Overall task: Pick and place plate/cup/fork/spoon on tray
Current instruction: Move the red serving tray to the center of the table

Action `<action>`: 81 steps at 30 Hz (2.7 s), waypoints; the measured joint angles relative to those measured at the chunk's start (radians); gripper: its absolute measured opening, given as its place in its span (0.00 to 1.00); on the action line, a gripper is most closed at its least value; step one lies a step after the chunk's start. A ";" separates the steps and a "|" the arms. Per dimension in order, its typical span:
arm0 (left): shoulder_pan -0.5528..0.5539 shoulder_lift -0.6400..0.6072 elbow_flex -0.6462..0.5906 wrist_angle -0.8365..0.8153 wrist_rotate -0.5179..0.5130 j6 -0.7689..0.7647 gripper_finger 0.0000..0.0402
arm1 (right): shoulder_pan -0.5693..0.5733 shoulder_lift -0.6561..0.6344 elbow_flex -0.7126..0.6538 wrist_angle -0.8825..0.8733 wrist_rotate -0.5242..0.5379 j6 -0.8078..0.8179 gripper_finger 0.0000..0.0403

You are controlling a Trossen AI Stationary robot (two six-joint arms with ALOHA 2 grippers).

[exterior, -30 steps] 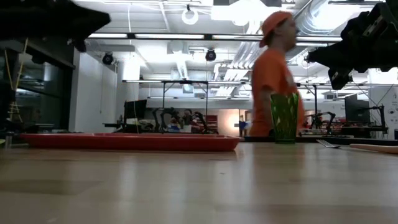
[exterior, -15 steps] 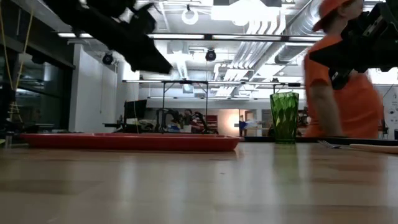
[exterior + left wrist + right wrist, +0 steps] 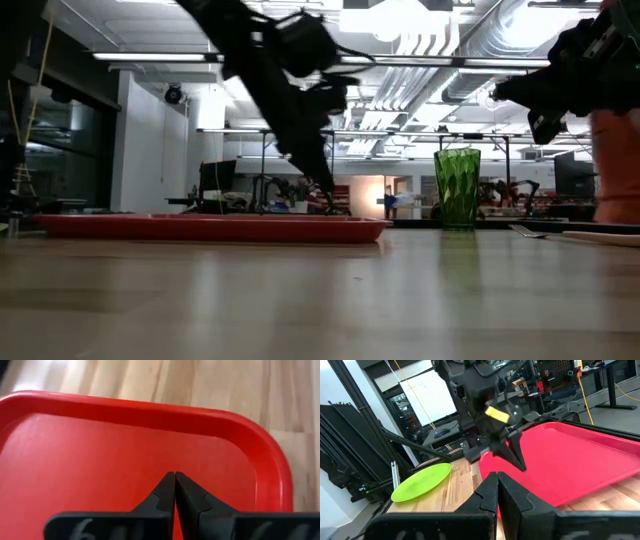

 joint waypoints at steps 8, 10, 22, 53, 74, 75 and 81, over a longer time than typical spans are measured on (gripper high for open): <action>-0.026 0.157 0.174 -0.109 -0.149 0.106 0.00 | 0.000 0.000 0.000 0.000 0.000 0.000 0.00; -0.035 0.181 0.187 -0.102 -0.177 0.111 0.00 | 0.000 0.000 0.000 0.000 0.000 0.000 0.00; -0.123 0.221 0.178 -0.101 -0.117 0.059 0.00 | 0.000 -0.001 0.000 0.000 0.000 0.000 0.00; -0.220 0.172 0.253 -0.035 -0.143 0.043 0.00 | 0.000 0.000 0.000 0.000 0.000 0.000 0.00; -0.230 0.364 0.186 0.325 0.028 -0.081 0.00 | 0.000 0.008 0.000 0.000 0.000 0.000 0.00; -0.237 0.376 0.190 0.363 0.051 -0.092 0.00 | 0.000 0.008 0.000 0.000 0.000 0.000 0.00; -0.286 0.442 0.260 0.455 0.109 -0.100 0.00 | 0.000 0.013 0.000 0.000 0.000 0.000 0.00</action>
